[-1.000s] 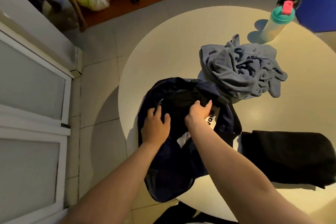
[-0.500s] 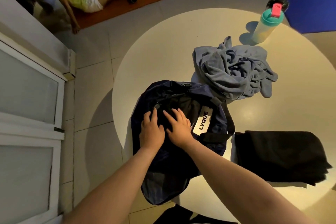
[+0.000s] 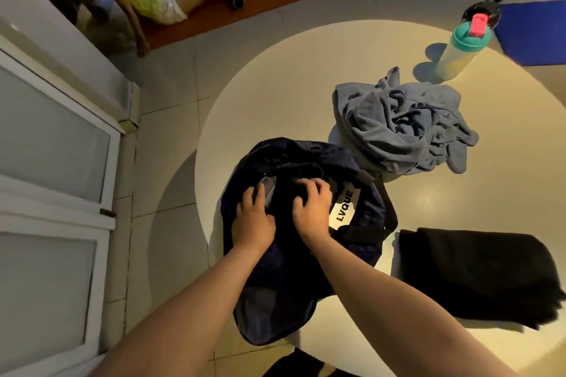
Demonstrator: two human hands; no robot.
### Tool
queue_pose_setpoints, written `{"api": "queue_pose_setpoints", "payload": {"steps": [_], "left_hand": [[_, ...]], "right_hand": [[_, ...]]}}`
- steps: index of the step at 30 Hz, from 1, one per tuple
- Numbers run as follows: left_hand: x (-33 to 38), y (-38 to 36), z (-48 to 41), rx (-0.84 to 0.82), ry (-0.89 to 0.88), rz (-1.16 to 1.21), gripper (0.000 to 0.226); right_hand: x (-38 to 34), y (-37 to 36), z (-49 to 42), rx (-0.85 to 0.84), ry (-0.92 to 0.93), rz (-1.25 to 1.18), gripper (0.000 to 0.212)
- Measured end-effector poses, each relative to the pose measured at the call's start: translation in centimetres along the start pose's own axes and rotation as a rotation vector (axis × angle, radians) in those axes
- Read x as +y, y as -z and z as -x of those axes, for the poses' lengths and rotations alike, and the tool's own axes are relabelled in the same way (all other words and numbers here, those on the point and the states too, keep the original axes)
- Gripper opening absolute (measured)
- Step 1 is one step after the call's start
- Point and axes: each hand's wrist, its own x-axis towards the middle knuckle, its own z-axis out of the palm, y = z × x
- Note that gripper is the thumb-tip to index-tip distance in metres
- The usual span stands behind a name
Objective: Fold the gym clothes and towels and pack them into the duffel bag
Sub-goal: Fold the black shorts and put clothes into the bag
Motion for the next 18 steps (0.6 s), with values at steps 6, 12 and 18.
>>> {"api": "queue_pose_setpoints", "payload": {"steps": [6,12,18], "left_hand": [[0.9,-0.6,0.3,-0.035,0.029,-0.094,0.078],[1.6,-0.7,-0.7,-0.029,0.037,-0.072,0.073],[3.3,-1.2,-1.1,0.247,-0.335,-0.212,0.065]], "right_hand": [[1.8,-1.4,-0.2,-0.304,-0.003,0.210,0.054],[-1.5,-1.2,-1.2,-0.516,-0.246,-0.199,0.057],[2.5,4.4,-0.2,0.030,-0.160,0.369,0.039]]}}
